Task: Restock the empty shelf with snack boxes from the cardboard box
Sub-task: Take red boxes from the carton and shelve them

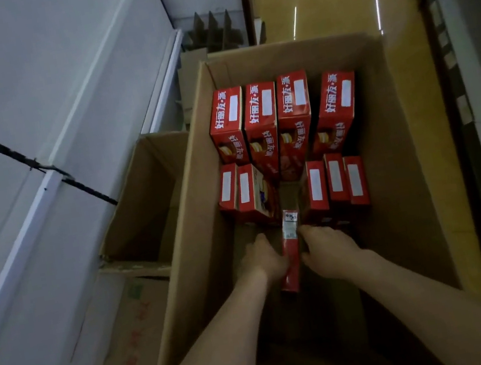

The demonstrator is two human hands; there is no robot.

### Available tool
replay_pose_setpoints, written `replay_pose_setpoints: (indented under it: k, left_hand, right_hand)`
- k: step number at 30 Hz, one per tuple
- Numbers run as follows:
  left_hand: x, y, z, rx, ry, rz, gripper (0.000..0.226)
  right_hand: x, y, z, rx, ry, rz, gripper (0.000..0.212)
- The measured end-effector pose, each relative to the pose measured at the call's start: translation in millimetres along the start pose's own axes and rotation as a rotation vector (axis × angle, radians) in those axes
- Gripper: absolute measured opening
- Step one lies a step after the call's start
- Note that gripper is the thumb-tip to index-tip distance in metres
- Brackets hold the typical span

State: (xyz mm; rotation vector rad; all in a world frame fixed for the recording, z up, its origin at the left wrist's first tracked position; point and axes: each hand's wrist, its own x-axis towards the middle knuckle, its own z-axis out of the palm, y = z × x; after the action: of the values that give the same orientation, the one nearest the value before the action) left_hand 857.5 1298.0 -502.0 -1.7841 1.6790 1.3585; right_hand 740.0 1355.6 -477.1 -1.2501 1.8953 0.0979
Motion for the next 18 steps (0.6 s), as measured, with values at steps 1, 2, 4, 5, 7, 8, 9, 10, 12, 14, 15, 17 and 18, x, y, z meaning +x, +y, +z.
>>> replay_pose_setpoints:
  k: [1,2,4,5,7,8,9,10,12,14,15,17,18]
  left_hand:
    - [7,-4,5,-0.026,-0.009,-0.014,0.066]
    - [14,-8,11,-0.048,-0.023,-0.032,0.067]
    - [24,-13,22,-0.084,-0.053,-0.052,0.07]
    - [28,-14,27,-0.102,-0.068,-0.05,0.071]
    - [36,-14,35,-0.14,-0.11,-0.041,0.066]
    - [37,-13,39,-0.157,-0.129,-0.025,0.063]
    - [39,-11,43,-0.168,-0.14,-0.004,0.061]
    - [40,-10,45,-0.173,-0.147,0.02,0.058]
    - [42,-6,49,-0.174,-0.161,0.058,0.051]
    - [46,-4,51,-0.191,-0.186,0.063,0.044]
    - [49,-3,50,-0.215,-0.188,0.055,0.043]
    - [52,1,45,-0.255,-0.163,0.035,0.048]
    - [50,5,39,-0.275,-0.142,0.026,0.051]
  right_hand:
    - [6,2,6,0.036,-0.012,0.019,0.042]
    - [12,4,12,0.075,-0.023,0.037,0.043]
    - [24,7,21,0.144,-0.056,0.081,0.044]
    - [29,8,24,0.184,-0.071,0.11,0.043]
    - [36,11,27,0.271,-0.083,0.179,0.038]
    - [38,13,28,0.307,-0.083,0.205,0.035]
    - [41,16,28,0.335,-0.084,0.214,0.033]
    - [42,17,29,0.362,-0.085,0.214,0.032]
    - [44,18,31,0.431,-0.073,0.221,0.032]
    - [46,18,30,0.524,-0.026,0.253,0.032]
    - [47,17,27,0.572,0.014,0.271,0.03]
    - [44,18,19,0.662,0.108,0.294,0.027]
    - [42,19,16,0.69,0.152,0.297,0.027]
